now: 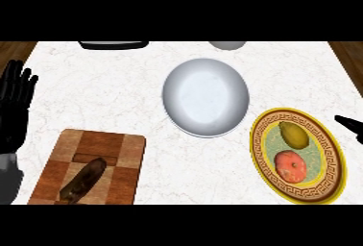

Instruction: Pick the lemon from the plate and place it in the bowl

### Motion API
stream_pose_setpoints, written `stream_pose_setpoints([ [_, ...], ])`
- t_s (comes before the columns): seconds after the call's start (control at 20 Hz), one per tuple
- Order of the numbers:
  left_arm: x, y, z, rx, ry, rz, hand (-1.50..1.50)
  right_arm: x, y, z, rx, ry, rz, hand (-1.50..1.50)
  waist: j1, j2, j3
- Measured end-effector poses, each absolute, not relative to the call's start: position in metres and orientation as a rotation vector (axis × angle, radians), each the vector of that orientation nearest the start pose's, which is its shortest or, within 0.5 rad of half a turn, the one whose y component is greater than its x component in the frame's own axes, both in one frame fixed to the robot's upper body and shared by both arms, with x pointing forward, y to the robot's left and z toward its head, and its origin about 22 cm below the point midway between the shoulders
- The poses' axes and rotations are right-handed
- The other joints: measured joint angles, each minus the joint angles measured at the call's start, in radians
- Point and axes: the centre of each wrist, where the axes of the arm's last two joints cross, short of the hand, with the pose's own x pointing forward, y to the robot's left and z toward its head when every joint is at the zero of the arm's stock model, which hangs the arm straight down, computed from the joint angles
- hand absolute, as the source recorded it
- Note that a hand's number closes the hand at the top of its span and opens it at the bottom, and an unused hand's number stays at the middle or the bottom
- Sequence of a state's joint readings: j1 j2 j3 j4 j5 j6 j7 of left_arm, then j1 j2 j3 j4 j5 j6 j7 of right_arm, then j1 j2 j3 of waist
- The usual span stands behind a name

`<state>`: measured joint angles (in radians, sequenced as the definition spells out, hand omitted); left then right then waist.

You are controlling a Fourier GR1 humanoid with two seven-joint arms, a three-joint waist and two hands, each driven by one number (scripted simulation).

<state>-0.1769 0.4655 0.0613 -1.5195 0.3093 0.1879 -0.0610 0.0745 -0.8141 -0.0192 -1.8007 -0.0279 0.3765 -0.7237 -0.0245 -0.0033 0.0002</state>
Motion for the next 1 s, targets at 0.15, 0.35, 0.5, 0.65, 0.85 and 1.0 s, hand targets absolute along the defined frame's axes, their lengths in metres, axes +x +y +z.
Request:
stream_pose_setpoints([
  [0.15, 0.285, 0.335, 0.085, 0.263, -1.776, 0.045, 0.00, 0.223, -0.383, 0.161, -0.048, -2.003, 1.248, -1.50, 0.004, 0.001, -0.001],
  [0.35, 0.287, 0.333, 0.083, 0.259, -1.783, 0.043, 0.00, 0.222, -0.397, 0.194, -0.189, -1.822, 1.456, -1.50, 0.007, 0.001, -0.001],
  [0.5, 0.289, 0.330, 0.082, 0.251, -1.785, 0.039, 0.00, 0.223, -0.397, 0.209, -0.244, -1.698, 1.583, -1.50, 0.014, 0.003, -0.001],
  [0.65, 0.290, 0.329, 0.083, 0.238, -1.783, 0.030, 0.00, 0.225, -0.396, 0.213, -0.302, -1.590, 1.696, -1.50, 0.022, 0.004, -0.001],
  [0.85, 0.297, 0.323, 0.088, 0.238, -1.782, 0.024, 0.00, 0.229, -0.407, 0.209, -0.347, -1.500, 1.765, -1.50, 0.025, 0.005, 0.000],
  [1.0, 0.294, 0.326, 0.085, 0.237, -1.784, 0.023, 0.00, 0.234, -0.402, 0.202, -0.368, -1.463, 1.781, -1.50, 0.029, 0.005, 0.000],
])
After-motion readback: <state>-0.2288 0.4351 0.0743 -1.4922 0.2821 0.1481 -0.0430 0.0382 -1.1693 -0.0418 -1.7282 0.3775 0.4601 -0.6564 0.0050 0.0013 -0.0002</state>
